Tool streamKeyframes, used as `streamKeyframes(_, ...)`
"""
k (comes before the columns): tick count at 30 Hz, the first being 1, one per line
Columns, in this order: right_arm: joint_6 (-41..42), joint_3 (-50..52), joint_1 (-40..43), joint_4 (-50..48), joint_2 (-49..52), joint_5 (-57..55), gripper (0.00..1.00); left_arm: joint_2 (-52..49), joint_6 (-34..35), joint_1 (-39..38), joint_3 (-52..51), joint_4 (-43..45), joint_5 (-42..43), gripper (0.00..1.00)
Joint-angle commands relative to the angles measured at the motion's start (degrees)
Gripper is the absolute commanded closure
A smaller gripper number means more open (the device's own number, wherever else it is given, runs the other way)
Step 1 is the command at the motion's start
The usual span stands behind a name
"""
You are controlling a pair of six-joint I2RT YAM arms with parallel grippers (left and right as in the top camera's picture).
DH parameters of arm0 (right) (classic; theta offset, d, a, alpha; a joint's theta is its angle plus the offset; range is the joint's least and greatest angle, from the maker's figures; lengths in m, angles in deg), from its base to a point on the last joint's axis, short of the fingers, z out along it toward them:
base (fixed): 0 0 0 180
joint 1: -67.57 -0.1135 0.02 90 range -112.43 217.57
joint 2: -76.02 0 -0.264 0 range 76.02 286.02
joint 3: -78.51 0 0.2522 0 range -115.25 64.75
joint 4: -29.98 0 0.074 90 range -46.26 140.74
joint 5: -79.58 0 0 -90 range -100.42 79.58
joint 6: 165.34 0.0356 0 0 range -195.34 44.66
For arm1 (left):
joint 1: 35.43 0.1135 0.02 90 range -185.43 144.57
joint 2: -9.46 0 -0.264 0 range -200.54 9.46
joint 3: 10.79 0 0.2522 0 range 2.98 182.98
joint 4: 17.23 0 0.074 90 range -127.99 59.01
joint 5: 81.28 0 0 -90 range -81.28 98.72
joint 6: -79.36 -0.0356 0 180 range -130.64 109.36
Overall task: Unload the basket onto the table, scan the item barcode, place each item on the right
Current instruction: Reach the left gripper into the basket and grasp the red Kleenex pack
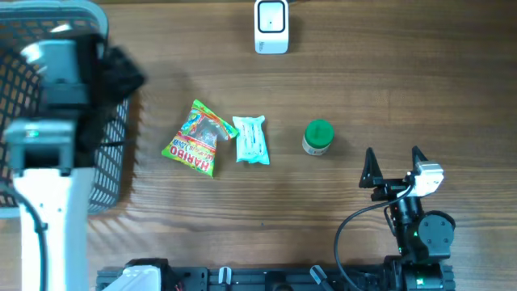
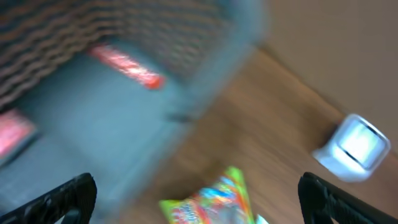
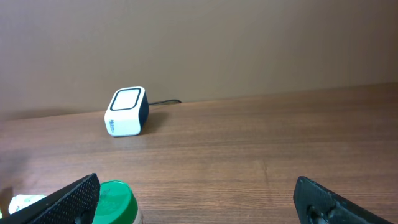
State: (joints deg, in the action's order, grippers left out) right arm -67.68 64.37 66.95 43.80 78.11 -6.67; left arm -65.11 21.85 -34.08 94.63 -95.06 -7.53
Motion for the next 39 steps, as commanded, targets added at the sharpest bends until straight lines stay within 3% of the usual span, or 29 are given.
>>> streamKeyframes(1, -0.1, 0.1, -0.2, -0.1, 0.0, -0.9, 0.0, 0.2, 4.7, 13.0, -1.9, -1.1, 6.7, 0.0)
streamKeyframes(7, -0.1, 0.1, -0.2, -0.1, 0.0, -0.9, 0.0, -1.8, 13.3, 31.1, -7.6, -1.7, 7.7, 0.0)
streamKeyframes(13, -0.1, 0.1, -0.2, -0.1, 0.0, -0.9, 0.0, -7.6, 23.1, 37.5, -18.2, 3.5, 8.1, 0.0)
streamKeyframes(15, -0.1, 0.1, -0.2, -0.1, 0.0, -0.9, 0.0, -11.1, 23.1, 37.4, -22.1, 5.9, 5.3, 0.1)
streamKeyframes(20, -0.1, 0.1, -0.2, -0.1, 0.0, -0.9, 0.0, -18.1, 23.1, 37.4, -25.9, 10.0, 2.5, 0.08)
streamKeyframes(26, -0.1, 0.1, -0.2, -0.1, 0.0, -0.9, 0.0, -22.2, 23.1, 37.4, -26.0, 10.9, -10.5, 0.0)
streamKeyframes(28, -0.1, 0.1, -0.2, -0.1, 0.0, -0.9, 0.0, -23.2, 22.6, 37.4, -26.0, 12.5, -10.6, 0.0)
streamKeyframes(33, -0.1, 0.1, -0.2, -0.2, 0.0, -0.9, 0.0, -26.6, 13.1, 37.3, -26.0, 19.0, -9.3, 0.0)
streamKeyframes(39, -0.1, 0.1, -0.2, -0.1, 0.0, -0.9, 0.0, -30.6, 11.0, 37.3, -26.0, 23.7, -9.2, 0.0)
